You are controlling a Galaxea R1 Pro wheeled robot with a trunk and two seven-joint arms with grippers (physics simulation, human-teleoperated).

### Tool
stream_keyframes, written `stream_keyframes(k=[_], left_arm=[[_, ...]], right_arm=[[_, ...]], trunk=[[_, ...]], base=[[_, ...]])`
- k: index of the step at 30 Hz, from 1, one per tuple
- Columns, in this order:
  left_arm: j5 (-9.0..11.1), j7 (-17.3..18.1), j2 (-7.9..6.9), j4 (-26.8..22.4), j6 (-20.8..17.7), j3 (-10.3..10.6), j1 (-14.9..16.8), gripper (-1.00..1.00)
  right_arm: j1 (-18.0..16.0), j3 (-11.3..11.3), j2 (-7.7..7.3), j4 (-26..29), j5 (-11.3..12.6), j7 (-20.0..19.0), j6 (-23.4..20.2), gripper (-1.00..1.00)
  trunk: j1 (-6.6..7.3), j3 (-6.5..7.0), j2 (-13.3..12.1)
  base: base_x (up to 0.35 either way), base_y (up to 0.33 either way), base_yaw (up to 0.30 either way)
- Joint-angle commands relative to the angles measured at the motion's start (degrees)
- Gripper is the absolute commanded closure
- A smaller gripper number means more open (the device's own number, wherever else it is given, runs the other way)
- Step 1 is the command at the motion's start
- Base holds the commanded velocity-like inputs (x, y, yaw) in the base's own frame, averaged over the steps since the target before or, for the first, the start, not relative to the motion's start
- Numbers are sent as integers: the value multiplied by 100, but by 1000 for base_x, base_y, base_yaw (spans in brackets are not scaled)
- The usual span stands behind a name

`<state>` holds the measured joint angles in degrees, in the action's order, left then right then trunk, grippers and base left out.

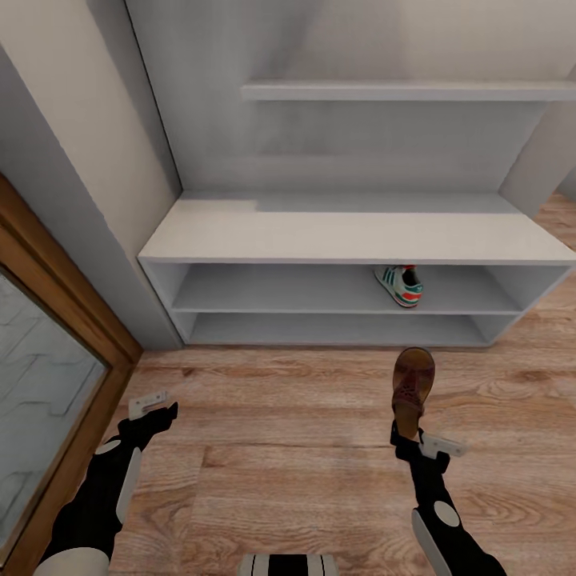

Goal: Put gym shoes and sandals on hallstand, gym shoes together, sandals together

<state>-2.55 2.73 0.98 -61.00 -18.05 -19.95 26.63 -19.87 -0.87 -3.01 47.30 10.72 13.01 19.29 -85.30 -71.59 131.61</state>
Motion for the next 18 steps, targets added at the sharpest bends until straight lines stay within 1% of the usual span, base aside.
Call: stream_keyframes(k=[1, 6, 10, 11, 12, 13, 14, 15, 17, 18], left_arm=[[0, 0, -1, 0, 1, 0, 0, -100], [-20, -19, 4, -7, 11, -6, 0, -100], [7, -3, 7, -23, -18, -5, 0, -100], [11, 1, 7, -73, -40, -13, 0, -100], [14, 6, 4, -334, -145, -36, -7, -100], [16, 15, 1, -939, -442, -45, -139, -100], [16, 97, 0, -1362, -606, -28, -336, -100], [22, 246, 1, -1661, -675, -28, -508, -100], [42, 737, 5, -2178, -755, -49, -845, -100], [46, 869, 5, -2266, -772, -53, -917, -100]], right_arm=[[0, 0, 1, -1, 18, -11, 5, 100], [0, 1, 120, -11, 18, -10, 5, 100], [-1, -5, 140, -3, 10, -4, 5, 100], [0, -9, 141, 7, 6, -3, 3, 100], [0, -28, 145, 16, 3, -2, 0, 100], [0, -245, 144, 21, -4, -1, -2, 100], [0, -543, 139, 23, -6, -1, -3, 100], [-1, -803, 137, 24, -7, 2, -3, 100], [0, -1305, 134, 25, -3, 11, -8, 100], [0, -1410, 134, 25, -2, 12, -7, 100]], trunk=[[0, 0, 0], [0, 0, 0], [0, 0, 0], [0, 0, 0], [0, 0, 0], [0, 0, 0], [0, 0, 0], [0, 0, 0], [0, 0, 0], [0, 0, 0]], base=[[-5, 5, 0], [0, 0, 0], [0, 0, 0], [0, 0, 0], [0, 0, 0], [0, 0, 0], [0, 0, 0], [0, 0, 0], [0, 0, 0], [0, 0, 0]])
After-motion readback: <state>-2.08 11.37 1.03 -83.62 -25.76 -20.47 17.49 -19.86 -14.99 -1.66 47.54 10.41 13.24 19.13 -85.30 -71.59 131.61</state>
